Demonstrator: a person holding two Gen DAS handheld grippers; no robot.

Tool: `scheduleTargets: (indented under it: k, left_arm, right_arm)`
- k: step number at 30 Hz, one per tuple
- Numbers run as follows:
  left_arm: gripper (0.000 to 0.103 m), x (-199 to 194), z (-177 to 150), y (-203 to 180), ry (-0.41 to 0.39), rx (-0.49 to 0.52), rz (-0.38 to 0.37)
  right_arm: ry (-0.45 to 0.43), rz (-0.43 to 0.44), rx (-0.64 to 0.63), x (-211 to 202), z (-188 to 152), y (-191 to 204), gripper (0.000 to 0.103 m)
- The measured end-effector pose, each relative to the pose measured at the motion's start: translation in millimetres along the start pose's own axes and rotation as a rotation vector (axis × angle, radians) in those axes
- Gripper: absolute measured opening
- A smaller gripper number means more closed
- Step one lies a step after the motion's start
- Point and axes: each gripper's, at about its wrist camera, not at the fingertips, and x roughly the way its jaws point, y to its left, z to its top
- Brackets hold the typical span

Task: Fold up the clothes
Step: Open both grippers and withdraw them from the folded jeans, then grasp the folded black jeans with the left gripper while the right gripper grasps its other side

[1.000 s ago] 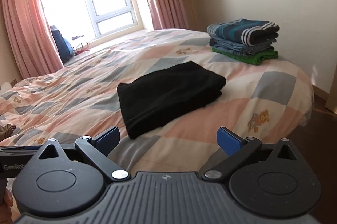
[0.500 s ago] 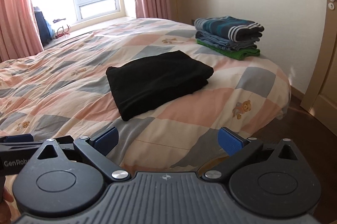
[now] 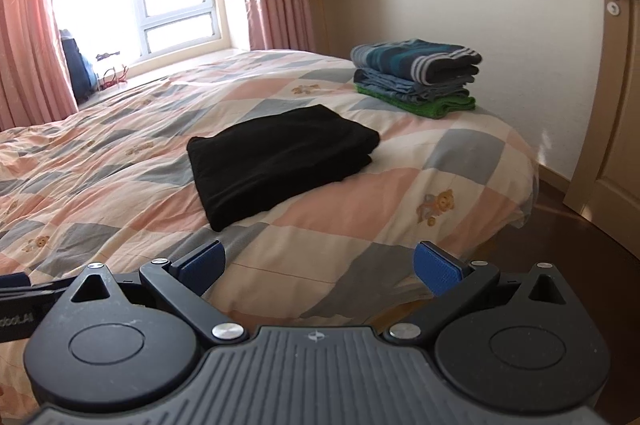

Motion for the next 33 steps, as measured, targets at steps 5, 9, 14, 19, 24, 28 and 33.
scheduleTargets:
  k: [5, 9, 14, 19, 24, 28, 33]
  left_arm:
    - [0.099, -5.9, -5.6, -13.1, -0.007, 0.04, 0.005]
    - [0.1, -1.8, -4.6, -23.1, -0.002, 0.054, -0.004]
    - [0.101, 27.2, 7.9, -33.2, 0.03, 0.061, -0.013]
    - [0.101, 93.2, 31.9, -33.5, 0.081, 0.041, -0.012]
    - [0.093, 179.8, 89.0, -19.2, 0.036, 0.039, -0.042]
    - [0.078, 248.8, 140.3, -15.0, -0.002, 0.067, -0.063]
    - [0.032, 306.5, 184.1, -21.9, 0.08, 0.024, -0.142]
  right_arm:
    - [-0.015, 0.0, 0.031, -9.8, -8.1, -16.0, 0.103]
    - [-0.005, -0.003, 0.053, -4.6, -8.3, -28.7, 0.103]
    - [0.042, 0.01, 0.064, 34.8, -1.0, -41.7, 0.103]
    - [0.108, 0.051, 0.009, 115.4, 4.8, -59.6, 0.103]
    - [-0.018, 0.13, 0.007, 191.1, 49.3, -100.6, 0.103]
    - [-0.112, 0.302, 0.036, 258.2, 107.7, -121.5, 0.094]
    - [0.051, 0.404, -0.097, 340.0, 171.6, -79.6, 0.015]
